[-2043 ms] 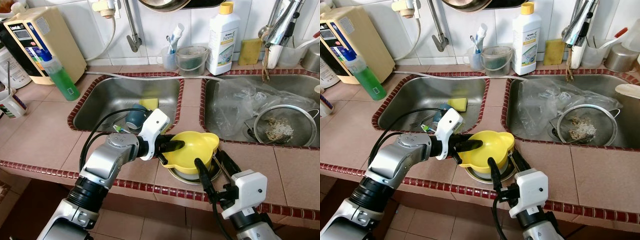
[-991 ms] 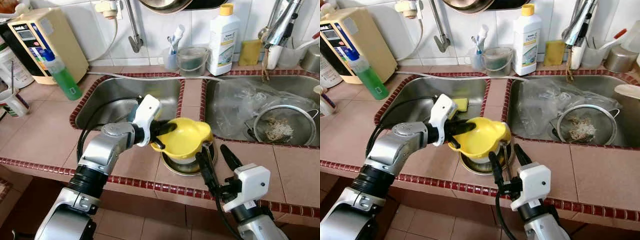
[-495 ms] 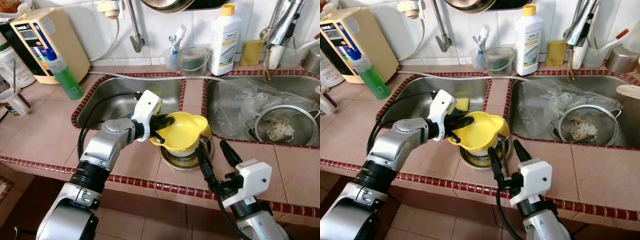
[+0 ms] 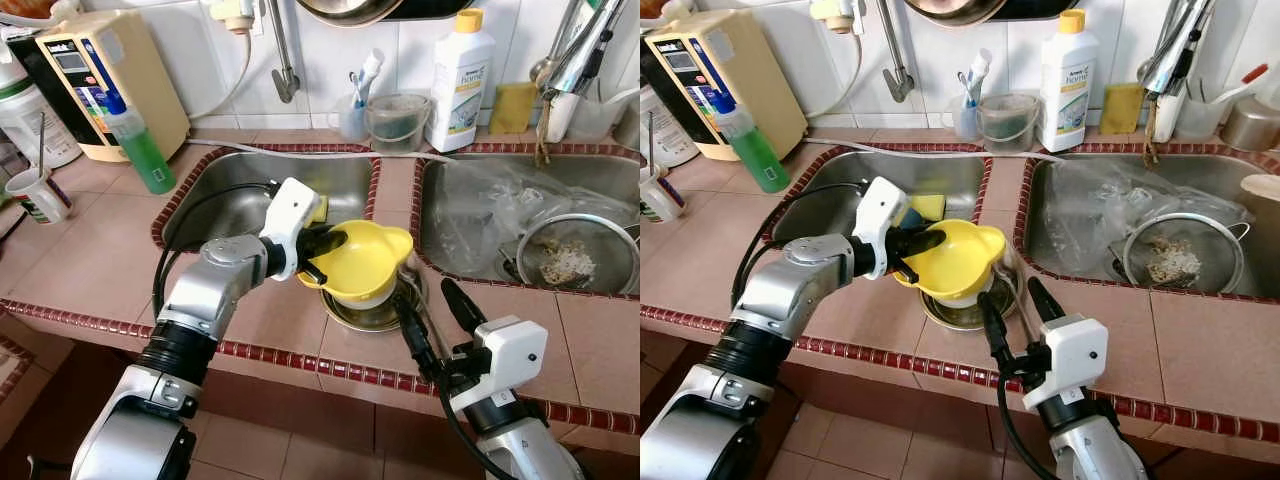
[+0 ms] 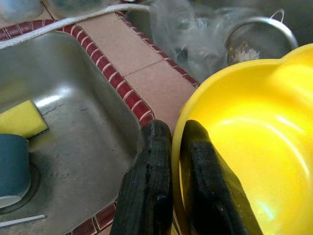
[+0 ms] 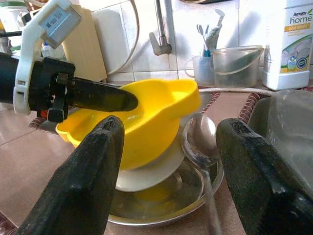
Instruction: Kitchen organization
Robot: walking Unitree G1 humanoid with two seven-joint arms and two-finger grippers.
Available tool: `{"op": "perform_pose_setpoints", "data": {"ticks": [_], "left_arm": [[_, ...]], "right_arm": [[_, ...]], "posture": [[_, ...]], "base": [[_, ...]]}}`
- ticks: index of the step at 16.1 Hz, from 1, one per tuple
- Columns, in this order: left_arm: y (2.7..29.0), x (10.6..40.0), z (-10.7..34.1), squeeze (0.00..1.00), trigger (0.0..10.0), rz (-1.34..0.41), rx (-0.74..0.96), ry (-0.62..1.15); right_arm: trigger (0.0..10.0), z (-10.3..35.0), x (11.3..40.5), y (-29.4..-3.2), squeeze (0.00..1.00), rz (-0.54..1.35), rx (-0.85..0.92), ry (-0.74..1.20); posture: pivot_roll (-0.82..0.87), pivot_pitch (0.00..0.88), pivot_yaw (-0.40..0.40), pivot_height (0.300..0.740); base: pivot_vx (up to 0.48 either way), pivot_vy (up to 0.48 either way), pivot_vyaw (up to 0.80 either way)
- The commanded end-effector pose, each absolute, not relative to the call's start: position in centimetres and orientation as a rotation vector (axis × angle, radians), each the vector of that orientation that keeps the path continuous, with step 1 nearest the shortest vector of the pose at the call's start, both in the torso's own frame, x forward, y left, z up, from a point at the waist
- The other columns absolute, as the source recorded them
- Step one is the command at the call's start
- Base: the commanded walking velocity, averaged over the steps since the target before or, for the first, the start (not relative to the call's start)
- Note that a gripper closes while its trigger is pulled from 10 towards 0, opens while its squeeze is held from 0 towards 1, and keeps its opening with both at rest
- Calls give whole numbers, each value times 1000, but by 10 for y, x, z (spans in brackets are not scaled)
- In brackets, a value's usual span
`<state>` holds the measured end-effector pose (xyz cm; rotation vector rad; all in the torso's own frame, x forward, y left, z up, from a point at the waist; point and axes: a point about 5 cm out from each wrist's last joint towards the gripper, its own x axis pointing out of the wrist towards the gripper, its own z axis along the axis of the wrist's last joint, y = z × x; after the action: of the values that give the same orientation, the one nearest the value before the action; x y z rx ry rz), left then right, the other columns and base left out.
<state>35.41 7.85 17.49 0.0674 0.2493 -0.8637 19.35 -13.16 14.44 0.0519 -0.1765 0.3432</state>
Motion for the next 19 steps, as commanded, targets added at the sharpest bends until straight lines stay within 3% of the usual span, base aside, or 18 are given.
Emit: {"op": "perform_pose_setpoints", "data": {"ticks": [1,9,19], "left_arm": [[83,356,183,0,10000,-878,49,233],[78,352,180,0,10000,-911,66,246],[92,359,181,0,10000,-835,129,234]], "right_arm": [[10000,146,194,-129,0,361,71,-175],[10000,145,193,-129,0,357,69,-169],[10000,145,193,-129,0,354,65,-166]], "posture": [[-233,30,146,740],[-237,36,149,740],[-232,44,149,740]], "base": [[0,0,0],[0,0,0],[0,0,0]]}}
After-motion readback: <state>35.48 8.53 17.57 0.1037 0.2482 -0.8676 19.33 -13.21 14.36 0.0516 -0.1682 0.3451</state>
